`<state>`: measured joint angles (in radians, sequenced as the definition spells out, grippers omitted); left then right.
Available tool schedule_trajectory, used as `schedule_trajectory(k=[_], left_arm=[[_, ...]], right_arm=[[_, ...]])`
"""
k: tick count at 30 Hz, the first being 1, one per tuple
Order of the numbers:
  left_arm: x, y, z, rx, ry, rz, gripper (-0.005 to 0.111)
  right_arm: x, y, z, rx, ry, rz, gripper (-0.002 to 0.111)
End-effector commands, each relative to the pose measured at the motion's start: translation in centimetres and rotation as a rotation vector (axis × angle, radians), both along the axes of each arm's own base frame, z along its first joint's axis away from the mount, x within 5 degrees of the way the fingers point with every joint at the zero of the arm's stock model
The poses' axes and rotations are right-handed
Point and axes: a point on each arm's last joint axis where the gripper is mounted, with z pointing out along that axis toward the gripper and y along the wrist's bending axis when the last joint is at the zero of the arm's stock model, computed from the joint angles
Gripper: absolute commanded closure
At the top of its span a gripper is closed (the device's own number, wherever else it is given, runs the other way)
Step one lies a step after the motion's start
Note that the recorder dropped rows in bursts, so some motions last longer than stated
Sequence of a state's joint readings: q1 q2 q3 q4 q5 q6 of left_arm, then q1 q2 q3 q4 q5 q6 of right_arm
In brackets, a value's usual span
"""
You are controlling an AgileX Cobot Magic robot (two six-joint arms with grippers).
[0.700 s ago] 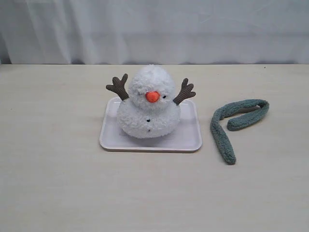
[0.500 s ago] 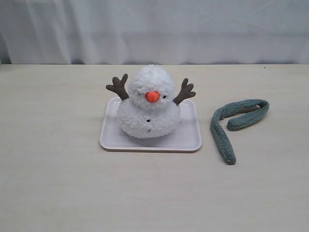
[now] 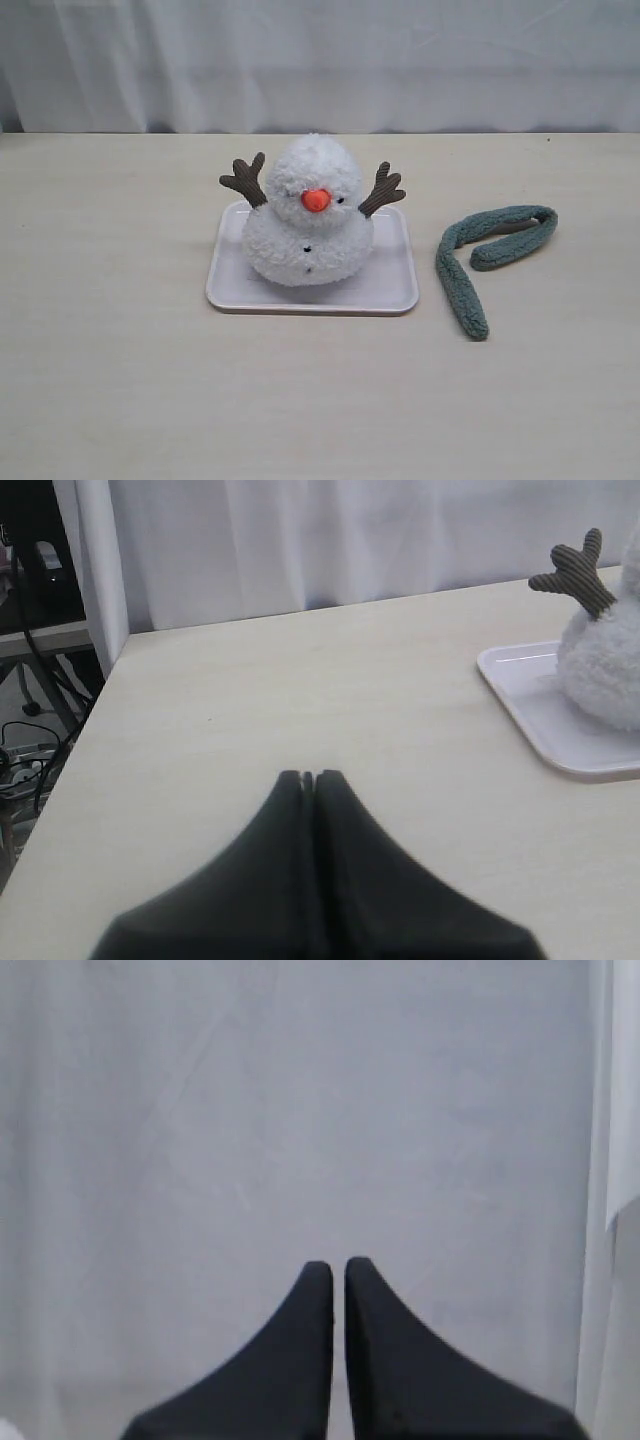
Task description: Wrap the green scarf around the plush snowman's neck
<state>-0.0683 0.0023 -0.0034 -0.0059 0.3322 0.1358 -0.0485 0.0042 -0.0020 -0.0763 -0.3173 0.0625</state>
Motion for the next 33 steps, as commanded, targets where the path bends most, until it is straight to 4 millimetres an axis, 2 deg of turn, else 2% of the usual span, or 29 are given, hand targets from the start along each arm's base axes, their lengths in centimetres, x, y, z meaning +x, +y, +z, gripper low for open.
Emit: schedule_trajectory(k=[1,7,9,10,13,16,19,24,26,28,33], left_arm=[[0.0,0.0,0.0,-0.005,-0.008,0.003,0.107],[0.0,0.0,0.0,-0.005,-0.008,0.003,0.107],[0.0,0.0,0.0,-0.005,-0.008,0.003,0.107],[0.0,0.0,0.0,-0.005,-0.008,0.003,0.107],[0.0,0.0,0.0,-0.005,-0.008,0.003,0.107],[0.0,0.0,0.0,-0.005,-0.008,0.003,0.107],[0.0,0.0,0.0,-0.005,-0.008,0.003,0.107],[0.0,0.0,0.0,-0.005,-0.008,0.003,0.107],[0.0,0.0,0.0,-0.005,-0.008,0.003,0.107],[0.0,0.0,0.0,-0.005,-0.008,0.003,0.107],[0.0,0.0,0.0,-0.005,-0.008,0.003,0.107]], right_arm=[[-0.7,0.1,1.2,-0.02,-0.156,0.002,0.104],[-1.7,0.2,2.6,0.142,-0.351,0.117,0.104],[-1.8,0.1,2.7,0.216,-0.367,0.156,0.104],[-2.0,0.1,3.4,0.255,-0.363,0.175,0.104],[-1.7,0.1,4.8,0.325,-0.194,0.183,0.104],[-2.2,-0.1,7.1,0.321,0.005,0.101,0.104],[-1.5,-0.5,9.0,0.272,0.156,0.018,0.094],[1.6,-1.0,10.3,0.287,0.45,-0.058,0.06],[3.2,-1.1,10.2,0.296,0.575,-0.081,0.052],[5.3,-1.2,9.6,0.273,0.738,-0.098,0.049],[10.5,-0.9,7.6,0.234,1.06,-0.067,0.051]])
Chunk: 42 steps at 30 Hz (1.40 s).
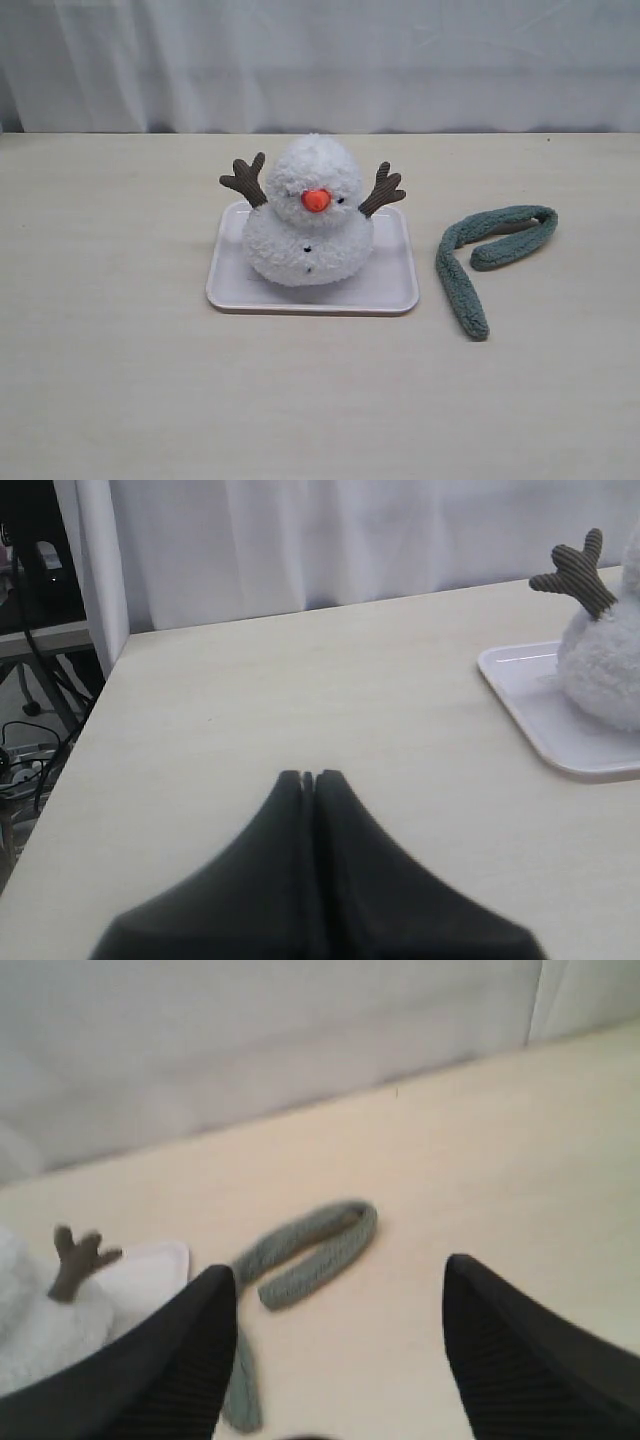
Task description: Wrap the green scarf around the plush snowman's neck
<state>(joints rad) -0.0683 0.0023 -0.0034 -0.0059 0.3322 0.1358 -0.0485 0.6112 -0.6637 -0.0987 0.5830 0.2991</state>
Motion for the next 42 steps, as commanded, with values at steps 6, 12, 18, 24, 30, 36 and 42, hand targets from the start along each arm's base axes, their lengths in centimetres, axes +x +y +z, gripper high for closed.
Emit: schedule_trajectory(k=[6,12,18,24,30,36,42], left_arm=[[0.0,0.0,0.0,-0.005,-0.006,0.003,0.107],[0.0,0.0,0.0,-0.005,-0.008,0.003,0.107],[0.0,0.0,0.0,-0.005,-0.008,0.003,0.107],[0.0,0.0,0.0,-0.005,-0.008,0.003,0.107],[0.0,0.0,0.0,-0.005,-0.008,0.003,0.107],[0.0,0.0,0.0,-0.005,-0.008,0.003,0.107],[0.0,0.0,0.0,-0.005,-0.008,0.003,0.107]], right_arm=[[10.5,0.4,-4.6,0.039,0.476,0.133,0.053],[16.6,0.0,-8.3,-0.067,0.599,0.23,0.051],[22.7,-0.4,-10.3,-0.081,0.56,0.223,0.048],[28.7,-1.0,-12.6,-0.16,0.597,0.262,0.048],[31.7,-1.3,-14.9,-0.495,0.706,0.617,0.049],[33.0,-1.1,-16.3,-0.679,0.614,0.775,0.049],[32.7,0.4,-18.7,-0.826,0.645,1.071,0.049]])
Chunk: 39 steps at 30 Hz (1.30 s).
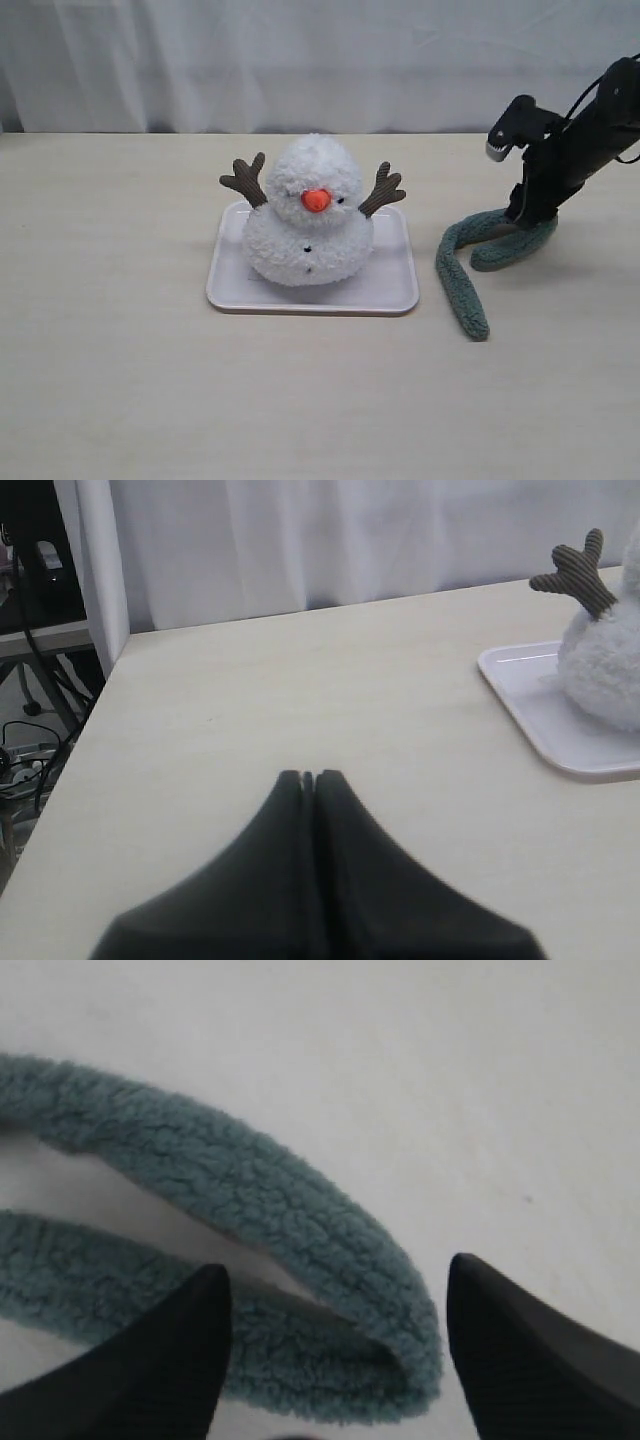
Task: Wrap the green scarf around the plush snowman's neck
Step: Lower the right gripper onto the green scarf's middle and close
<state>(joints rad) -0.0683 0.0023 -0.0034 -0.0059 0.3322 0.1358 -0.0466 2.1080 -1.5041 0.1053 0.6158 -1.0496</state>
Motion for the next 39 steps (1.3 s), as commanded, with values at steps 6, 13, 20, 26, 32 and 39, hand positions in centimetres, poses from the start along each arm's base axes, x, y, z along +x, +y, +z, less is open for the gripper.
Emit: schedule_trajectory(k=[6,13,20,26,32,39], left_arm=[[0.0,0.0,0.0,-0.005,-0.008,0.003,0.107],[0.0,0.0,0.0,-0.005,-0.008,0.003,0.107],[0.0,0.0,0.0,-0.005,-0.008,0.003,0.107],[0.0,0.0,0.0,-0.005,-0.008,0.003,0.107],[0.0,0.0,0.0,-0.005,-0.008,0.003,0.107],[0.0,0.0,0.0,-0.005,-0.008,0.003,0.107]], right_arm=[[0.4,0.7,-1.6,-0.059,0.004,0.151,0.049],[1.0,0.5,-2.3,-0.09,-0.105,0.149,0.049],[0.6,0.1,-2.9,-0.155,-0.042,0.2,0.049],[0.5,0.1,-1.6,-0.149,-0.073,0.178,0.049],[0.7,-0.1,-2.7,-0.179,-0.065,0.199,0.049],[1.3,-0.5,-5.1,-0.247,-0.074,0.257,0.049]])
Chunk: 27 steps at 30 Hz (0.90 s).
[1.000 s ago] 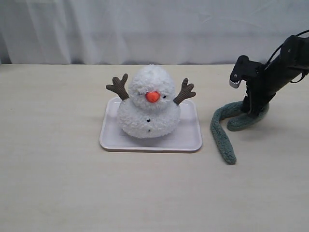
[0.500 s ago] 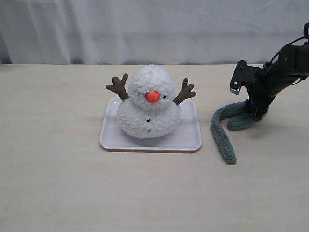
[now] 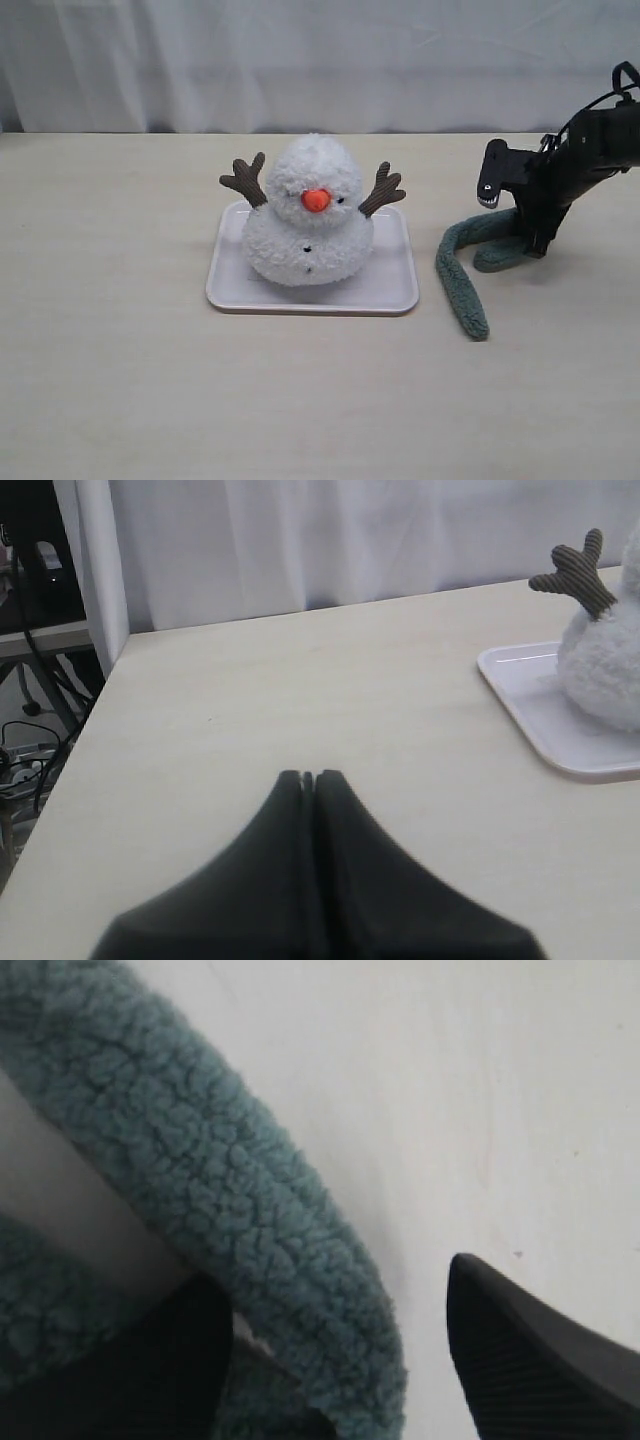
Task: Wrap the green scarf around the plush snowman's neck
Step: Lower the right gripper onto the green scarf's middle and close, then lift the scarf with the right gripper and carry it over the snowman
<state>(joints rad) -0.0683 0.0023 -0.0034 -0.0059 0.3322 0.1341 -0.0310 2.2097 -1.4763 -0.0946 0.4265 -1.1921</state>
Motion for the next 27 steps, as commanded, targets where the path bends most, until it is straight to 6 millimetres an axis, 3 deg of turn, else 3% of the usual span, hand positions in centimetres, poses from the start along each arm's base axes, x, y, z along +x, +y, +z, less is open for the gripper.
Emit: schedule_trajectory(k=[1,3,4,7,8,14,20,21,24,27], left_arm=[[0.0,0.0,0.0,-0.003,-0.008,0.003,0.107],[0.0,0.0,0.0,-0.003,-0.008,0.003,0.107],[0.0,0.0,0.0,-0.003,-0.008,0.003,0.107],[0.0,0.0,0.0,-0.003,-0.008,0.003,0.107],[0.0,0.0,0.0,-0.003,-0.008,0.003,0.107],[0.0,0.0,0.0,-0.003,-0.008,0.003,0.107],[0.0,0.0,0.0,-0.003,-0.008,0.003,0.107],[0.0,0.0,0.0,-0.003,-0.008,0.003,0.107],[0.0,0.0,0.0,-0.003,-0.008,0.003,0.107],[0.0,0.0,0.0,-0.003,-0.008,0.003,0.107]], right_arm=[[0.2,-0.2,-0.9,-0.01,-0.018,0.008,0.049],[0.1,-0.2,-1.6,-0.01,0.008,0.007,0.05],[0.0,-0.1,-2.0,-0.008,0.027,0.004,0.056],[-0.2,-0.1,-1.6,0.028,0.037,-0.07,0.095],[-0.2,-0.1,-0.7,0.042,0.019,-0.098,0.104],[-0.6,0.1,5.7,0.157,-0.108,-0.232,0.104],[-2.5,1.3,12.8,0.351,-0.187,-0.281,0.104],[-3.5,1.7,15.1,0.41,-0.197,-0.293,0.104],[-6.2,2.8,19.2,0.533,-0.166,-0.275,0.104],[-10.1,4.2,24.1,0.672,-0.148,-0.218,0.104]])
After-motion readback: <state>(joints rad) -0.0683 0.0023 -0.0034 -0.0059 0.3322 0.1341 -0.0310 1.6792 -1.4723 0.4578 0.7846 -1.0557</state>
